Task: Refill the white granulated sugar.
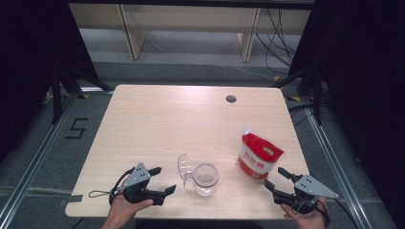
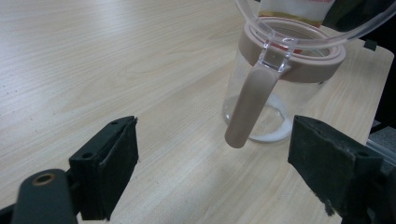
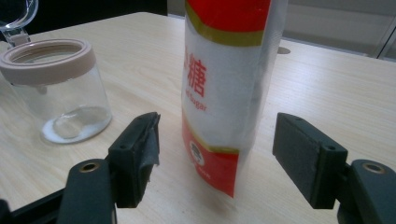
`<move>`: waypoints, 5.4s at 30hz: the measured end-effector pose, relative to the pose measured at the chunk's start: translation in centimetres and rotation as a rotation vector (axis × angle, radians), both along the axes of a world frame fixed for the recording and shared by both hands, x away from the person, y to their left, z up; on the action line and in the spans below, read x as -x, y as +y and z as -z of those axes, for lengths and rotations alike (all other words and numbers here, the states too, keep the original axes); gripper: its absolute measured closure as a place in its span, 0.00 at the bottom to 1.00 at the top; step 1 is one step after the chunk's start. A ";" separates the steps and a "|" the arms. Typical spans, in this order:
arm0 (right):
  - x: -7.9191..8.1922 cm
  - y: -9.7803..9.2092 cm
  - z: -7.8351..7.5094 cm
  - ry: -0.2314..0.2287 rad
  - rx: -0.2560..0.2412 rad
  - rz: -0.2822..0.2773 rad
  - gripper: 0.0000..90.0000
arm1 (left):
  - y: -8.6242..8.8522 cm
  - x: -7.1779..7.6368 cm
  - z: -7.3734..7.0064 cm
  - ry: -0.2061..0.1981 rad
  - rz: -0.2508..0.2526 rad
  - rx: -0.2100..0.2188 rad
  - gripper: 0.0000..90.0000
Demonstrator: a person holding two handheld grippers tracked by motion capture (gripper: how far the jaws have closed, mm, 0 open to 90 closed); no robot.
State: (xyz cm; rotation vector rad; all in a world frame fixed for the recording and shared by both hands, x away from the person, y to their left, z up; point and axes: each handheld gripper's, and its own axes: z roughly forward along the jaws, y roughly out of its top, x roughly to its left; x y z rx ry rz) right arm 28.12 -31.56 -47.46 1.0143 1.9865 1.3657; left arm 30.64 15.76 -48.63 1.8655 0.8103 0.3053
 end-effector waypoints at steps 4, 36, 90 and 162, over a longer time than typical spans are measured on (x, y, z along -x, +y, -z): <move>-0.1 0.0 0.0 0.002 -0.011 0.025 0.35 | -0.1 0.2 0.1 -0.005 0.010 -0.019 0.17; -3.8 1.4 1.2 -0.030 0.004 -0.023 0.31 | -0.2 0.2 0.3 -0.002 0.005 -0.022 0.17; -5.5 5.0 2.2 -0.051 -0.024 0.152 0.46 | -0.5 0.2 0.4 0.007 0.028 -0.029 0.18; -6.8 3.8 4.0 -0.081 -0.097 0.055 0.31 | -0.7 0.1 0.4 -0.007 0.049 -0.036 0.18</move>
